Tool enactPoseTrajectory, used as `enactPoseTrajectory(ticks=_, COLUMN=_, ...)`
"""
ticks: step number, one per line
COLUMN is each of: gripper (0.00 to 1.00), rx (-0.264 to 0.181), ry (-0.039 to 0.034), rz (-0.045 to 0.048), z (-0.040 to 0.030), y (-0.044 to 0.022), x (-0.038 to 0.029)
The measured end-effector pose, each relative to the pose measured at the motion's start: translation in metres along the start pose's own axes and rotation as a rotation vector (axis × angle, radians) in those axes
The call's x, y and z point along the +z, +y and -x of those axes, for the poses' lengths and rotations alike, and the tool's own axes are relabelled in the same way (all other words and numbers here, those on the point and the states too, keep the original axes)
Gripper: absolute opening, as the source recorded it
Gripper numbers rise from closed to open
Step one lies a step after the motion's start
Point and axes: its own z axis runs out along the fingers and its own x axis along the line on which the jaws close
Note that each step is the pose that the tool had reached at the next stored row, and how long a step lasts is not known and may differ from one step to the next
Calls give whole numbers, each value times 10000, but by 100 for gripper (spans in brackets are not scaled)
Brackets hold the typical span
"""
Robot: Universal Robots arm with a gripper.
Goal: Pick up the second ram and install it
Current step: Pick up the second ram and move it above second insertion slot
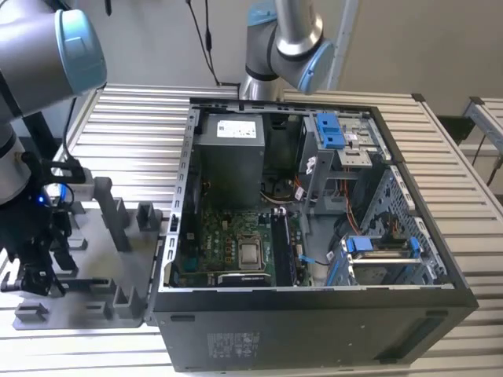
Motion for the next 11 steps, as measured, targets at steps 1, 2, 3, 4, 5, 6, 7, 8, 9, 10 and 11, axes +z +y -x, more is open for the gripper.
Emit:
enactPoseTrajectory(ticks=1, gripper=48, rx=-16, ry=-2, rz=-7, z=3, y=2, x=10)
enactPoseTrajectory(ticks=2, gripper=48, rx=-27, ry=-1, rz=-12, z=7, y=3, x=17)
enactPoseTrajectory(ticks=3, gripper=48, rx=-34, ry=0, rz=-14, z=13, y=4, x=22)
enactPoseTrajectory(ticks=4, gripper=48, rx=-40, ry=-1, rz=-17, z=21, y=5, x=28)
enactPoseTrajectory(ticks=5, gripper=48, rx=-42, ry=-1, rz=-19, z=31, y=7, x=33)
enactPoseTrajectory(ticks=6, gripper=48, rx=-44, ry=-1, rz=-20, z=43, y=12, x=40)
enactPoseTrajectory(ticks=7, gripper=48, rx=-45, ry=-2, rz=-21, z=55, y=19, x=46)
enactPoseTrajectory(ticks=8, gripper=48, rx=-47, ry=-2, rz=-22, z=65, y=28, x=53)
enactPoseTrajectory(ticks=9, gripper=48, rx=-49, ry=-1, rz=-23, z=74, y=39, x=62)
enactPoseTrajectory(ticks=10, gripper=48, rx=-55, ry=0, rz=-26, z=80, y=49, x=73)
enactPoseTrajectory(ticks=11, gripper=48, rx=-67, ry=0, rz=-28, z=82, y=53, x=85)
